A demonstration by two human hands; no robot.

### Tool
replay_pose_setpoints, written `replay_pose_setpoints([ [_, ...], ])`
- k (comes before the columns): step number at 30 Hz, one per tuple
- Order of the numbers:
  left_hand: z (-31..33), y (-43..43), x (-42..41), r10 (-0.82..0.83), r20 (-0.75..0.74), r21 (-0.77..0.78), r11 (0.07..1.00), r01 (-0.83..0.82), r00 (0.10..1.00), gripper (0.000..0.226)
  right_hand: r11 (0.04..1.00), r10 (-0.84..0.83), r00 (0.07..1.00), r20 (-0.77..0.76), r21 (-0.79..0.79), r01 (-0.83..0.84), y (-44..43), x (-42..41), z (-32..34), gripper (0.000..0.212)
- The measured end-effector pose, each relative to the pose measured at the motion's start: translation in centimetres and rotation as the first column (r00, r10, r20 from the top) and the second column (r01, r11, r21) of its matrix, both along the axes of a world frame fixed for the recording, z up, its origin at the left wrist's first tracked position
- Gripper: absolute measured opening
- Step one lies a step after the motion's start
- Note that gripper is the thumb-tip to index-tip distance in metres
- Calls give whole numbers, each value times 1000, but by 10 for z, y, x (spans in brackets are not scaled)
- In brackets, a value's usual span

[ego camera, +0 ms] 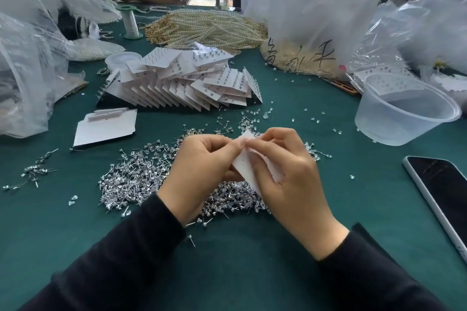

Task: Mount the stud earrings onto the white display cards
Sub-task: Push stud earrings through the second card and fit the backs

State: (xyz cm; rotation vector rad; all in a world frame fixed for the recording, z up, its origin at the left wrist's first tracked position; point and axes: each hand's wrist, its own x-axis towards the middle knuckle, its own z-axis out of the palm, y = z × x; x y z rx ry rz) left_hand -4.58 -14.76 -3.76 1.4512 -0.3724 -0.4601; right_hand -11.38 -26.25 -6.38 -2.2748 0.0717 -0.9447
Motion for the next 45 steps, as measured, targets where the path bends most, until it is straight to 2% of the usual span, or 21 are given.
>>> replay_pose_setpoints([
  [3, 1, 0, 2, 32, -17, -8, 999, -32, 999, 25, 996, 81, 996, -46, 34, -80, -5, -2, 4, 26],
  [6, 2, 2, 5, 23, -58, -5, 1000, -23, 998, 29, 980, 108, 993, -45, 175, -99, -20, -7, 15, 26],
  [9, 3, 3, 6, 6, -119, 3, 1000, -6, 993, 26, 970, -13, 997, -80, 240, 32, -49, -17, 26, 15],
  [11, 2, 2, 5, 17, -115, 25, 1000, -14, 993, 25, 958, -237, 952, -194, 118, 263, -76, -30, 29, 13],
  [13, -1, 1, 6, 40, -116, 34, 999, -36, 992, 24, 896, -431, 829, -357, -63, 439, -97, -45, 26, 11],
  [14, -2, 1, 7, 51, -117, 36, 998, -47, 992, 24, 875, -470, 771, -430, -111, 471, -102, -51, 24, 10],
  [17, -5, -1, 8, 65, -86, 58, 997, -60, 994, 22, 879, -449, 686, -572, -145, 455, -103, -58, 15, 8],
  [22, -9, -1, 9, 77, -43, 91, 993, -73, 996, 24, 851, -496, 656, -569, -167, 499, -104, -55, 10, 8],
  [25, -10, -2, 9, 79, -17, 112, 991, -76, 997, 24, 860, -478, 683, -552, -138, 491, -104, -56, 12, 9],
  [29, -10, -2, 7, 82, 35, 142, 986, -86, 996, 27, 925, -255, 878, -406, 163, 344, -85, -49, 26, 14],
  [32, -9, -1, 5, 68, 178, 213, 971, -106, 982, 29, 942, -103, 967, -233, 290, 170, -57, -36, 42, 15],
  [36, -9, -2, 2, 31, 414, 303, 938, -170, 910, 30, 961, 17, 993, -118, 276, 16, -17, -13, 47, 14],
  [40, -10, -2, 0, 6, 488, 303, 937, -176, 873, 28, 985, 5, 999, -53, 170, 4, 6, 5, 37, 9],
  [45, -11, -2, 1, 4, 561, 319, 922, -220, 828, 27, 994, 8, 995, -97, 112, 3, 9, 9, 23, 9],
])
